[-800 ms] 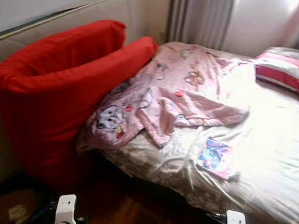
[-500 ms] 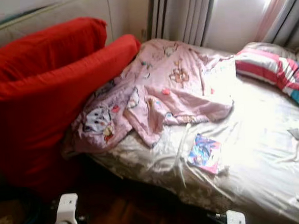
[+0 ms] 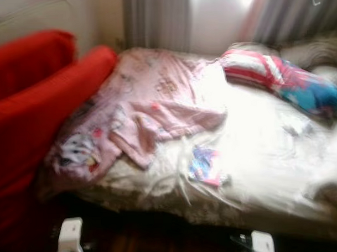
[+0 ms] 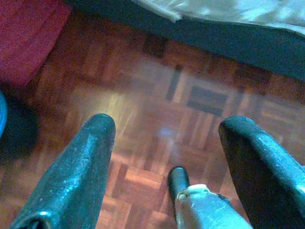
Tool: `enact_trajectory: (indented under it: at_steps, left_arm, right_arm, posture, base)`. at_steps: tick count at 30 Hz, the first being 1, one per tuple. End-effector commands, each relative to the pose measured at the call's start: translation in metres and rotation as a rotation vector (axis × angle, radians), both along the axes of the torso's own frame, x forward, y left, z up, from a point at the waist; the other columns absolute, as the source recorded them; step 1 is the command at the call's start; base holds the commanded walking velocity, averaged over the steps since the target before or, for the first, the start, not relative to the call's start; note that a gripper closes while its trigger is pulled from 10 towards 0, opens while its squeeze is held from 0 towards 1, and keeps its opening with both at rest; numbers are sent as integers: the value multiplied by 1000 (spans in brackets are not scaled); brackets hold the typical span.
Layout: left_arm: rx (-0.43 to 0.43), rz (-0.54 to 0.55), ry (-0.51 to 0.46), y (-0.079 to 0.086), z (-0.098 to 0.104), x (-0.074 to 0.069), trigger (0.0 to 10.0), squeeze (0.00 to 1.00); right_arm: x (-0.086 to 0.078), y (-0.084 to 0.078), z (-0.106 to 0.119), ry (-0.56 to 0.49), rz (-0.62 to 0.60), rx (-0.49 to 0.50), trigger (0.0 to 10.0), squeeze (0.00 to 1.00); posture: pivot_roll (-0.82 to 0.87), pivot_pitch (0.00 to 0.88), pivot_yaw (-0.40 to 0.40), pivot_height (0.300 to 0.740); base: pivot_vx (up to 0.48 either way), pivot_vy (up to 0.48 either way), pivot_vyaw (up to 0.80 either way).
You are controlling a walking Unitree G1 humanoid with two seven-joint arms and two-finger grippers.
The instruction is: Clean up the room
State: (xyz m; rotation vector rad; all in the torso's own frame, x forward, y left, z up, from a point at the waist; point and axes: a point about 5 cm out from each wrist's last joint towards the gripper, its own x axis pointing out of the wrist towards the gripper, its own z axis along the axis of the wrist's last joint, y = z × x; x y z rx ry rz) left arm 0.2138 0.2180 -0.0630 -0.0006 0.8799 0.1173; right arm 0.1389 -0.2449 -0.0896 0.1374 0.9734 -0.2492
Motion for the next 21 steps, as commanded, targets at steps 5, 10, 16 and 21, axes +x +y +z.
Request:
enact_trajectory:
  at_steps: [5,10,16,21]
  left_arm:
    - [-5,20,-36,2,0,-2,10000,0]
    - [-17,40,-96,2,3,1,10000,0]
    - [-15,29,-86,2,3,0,10000,0]
    - [-13,28,-56,2,1,-1,10000,0]
  right_arm:
    - [2,1,1,-18,-20,3,10000,0]
    - [3,1,1,-40,-33,15,10000,0]
    - [3,1,1,-40,-32,13,10000,0]
    - [4,2,1,-41,-32,15,10000,0]
  posture:
    - [59,0,-39,740]
    - [61,0,-37,740]
    - [64,0,-35,740]
    - [62,0,-34,740]
  base:
    - [0,0,0]
    - [0,0,0]
    - [0,0,0]
    - [0,0,0]
